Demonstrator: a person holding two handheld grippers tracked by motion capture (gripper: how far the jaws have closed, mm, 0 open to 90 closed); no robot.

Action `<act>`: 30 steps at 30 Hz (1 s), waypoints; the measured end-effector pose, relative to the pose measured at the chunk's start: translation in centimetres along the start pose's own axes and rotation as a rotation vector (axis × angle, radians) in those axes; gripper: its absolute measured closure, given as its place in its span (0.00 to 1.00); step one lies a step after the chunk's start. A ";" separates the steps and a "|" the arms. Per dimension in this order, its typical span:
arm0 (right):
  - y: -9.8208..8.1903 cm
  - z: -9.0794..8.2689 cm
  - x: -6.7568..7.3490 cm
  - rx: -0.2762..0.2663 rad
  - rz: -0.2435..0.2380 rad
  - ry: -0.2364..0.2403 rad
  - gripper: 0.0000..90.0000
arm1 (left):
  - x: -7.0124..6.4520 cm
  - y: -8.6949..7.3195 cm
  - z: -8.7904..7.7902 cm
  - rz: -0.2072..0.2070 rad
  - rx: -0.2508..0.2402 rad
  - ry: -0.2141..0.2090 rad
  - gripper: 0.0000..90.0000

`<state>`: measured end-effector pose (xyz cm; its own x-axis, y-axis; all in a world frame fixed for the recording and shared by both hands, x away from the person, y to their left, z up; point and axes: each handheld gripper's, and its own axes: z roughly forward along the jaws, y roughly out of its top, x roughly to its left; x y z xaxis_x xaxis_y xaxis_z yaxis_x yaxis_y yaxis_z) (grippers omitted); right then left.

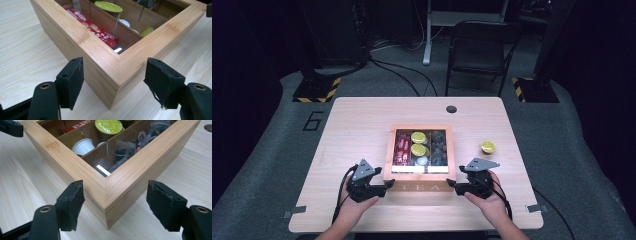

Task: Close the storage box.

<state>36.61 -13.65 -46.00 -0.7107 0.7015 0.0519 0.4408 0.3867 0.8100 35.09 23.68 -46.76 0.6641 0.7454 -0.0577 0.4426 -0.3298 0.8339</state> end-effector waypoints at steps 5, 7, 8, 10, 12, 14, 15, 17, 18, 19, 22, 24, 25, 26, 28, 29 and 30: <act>0.2 -0.5 -0.3 -0.035 0.017 -0.005 0.33 | 0.6 0.2 -0.7 -0.026 -0.023 -0.001 0.35; 0.3 -0.7 -0.5 -0.044 0.028 -0.009 0.33 | 0.8 0.3 -1.0 -0.033 -0.027 -0.001 0.35; 0.3 -0.9 -0.7 -0.049 0.032 -0.009 0.33 | 0.9 0.3 -1.1 -0.032 -0.023 -0.003 0.35; 0.3 -1.1 -0.9 -0.057 0.045 -0.013 0.33 | 1.1 0.4 -1.3 -0.036 -0.028 0.003 0.35; 0.3 -1.3 -1.1 -0.062 0.052 -0.018 0.33 | 1.5 0.4 -1.5 -0.045 -0.032 0.007 0.35; 0.3 -1.5 -1.3 -0.071 0.056 -0.029 0.33 | 1.7 0.4 -1.6 -0.054 -0.045 0.020 0.35; 0.3 -1.6 -1.4 -0.072 0.056 -0.033 0.33 | 2.0 0.5 -1.9 -0.059 -0.057 0.023 0.35; 0.3 -1.9 -1.7 -0.080 0.063 -0.040 0.33 | 2.4 0.5 -2.2 -0.069 -0.077 0.034 0.36; 0.3 -1.9 -1.8 -0.086 0.063 -0.045 0.33 | 2.6 0.6 -2.3 -0.076 -0.082 0.038 0.36; 0.3 -2.1 -2.0 -0.085 0.066 -0.050 0.33 | 2.8 0.6 -2.4 -0.092 -0.088 0.042 0.36; 0.2 -2.5 -2.6 -0.098 0.084 -0.063 0.34 | 3.5 0.4 -2.5 -0.111 -0.087 0.054 0.36; 0.1 -2.7 -2.9 -0.101 0.088 -0.069 0.34 | 3.7 0.2 -2.4 -0.116 -0.092 0.068 0.36; 0.1 -2.8 -3.0 -0.099 0.093 -0.077 0.34 | 4.0 0.1 -2.5 -0.115 -0.080 0.073 0.36; 0.0 -2.9 -3.3 -0.098 0.091 -0.084 0.34 | 4.0 0.1 -2.5 -0.115 -0.080 0.073 0.36; -0.1 -2.9 -3.5 -0.091 0.098 -0.094 0.34 | 4.7 -0.3 -2.4 -0.126 -0.079 0.092 0.36; -0.2 -2.9 -3.7 -0.088 0.096 -0.101 0.34 | 5.0 -0.4 -2.4 -0.134 -0.081 0.094 0.36; -0.3 -2.9 -3.8 -0.083 0.088 -0.103 0.34 | 5.1 -0.6 -2.4 -0.143 -0.083 0.098 0.36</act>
<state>37.58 -18.21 -44.73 -0.6097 0.7897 0.0685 0.4493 0.2731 0.8506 36.77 29.12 -46.18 0.5344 0.8354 -0.1284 0.4741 -0.1705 0.8638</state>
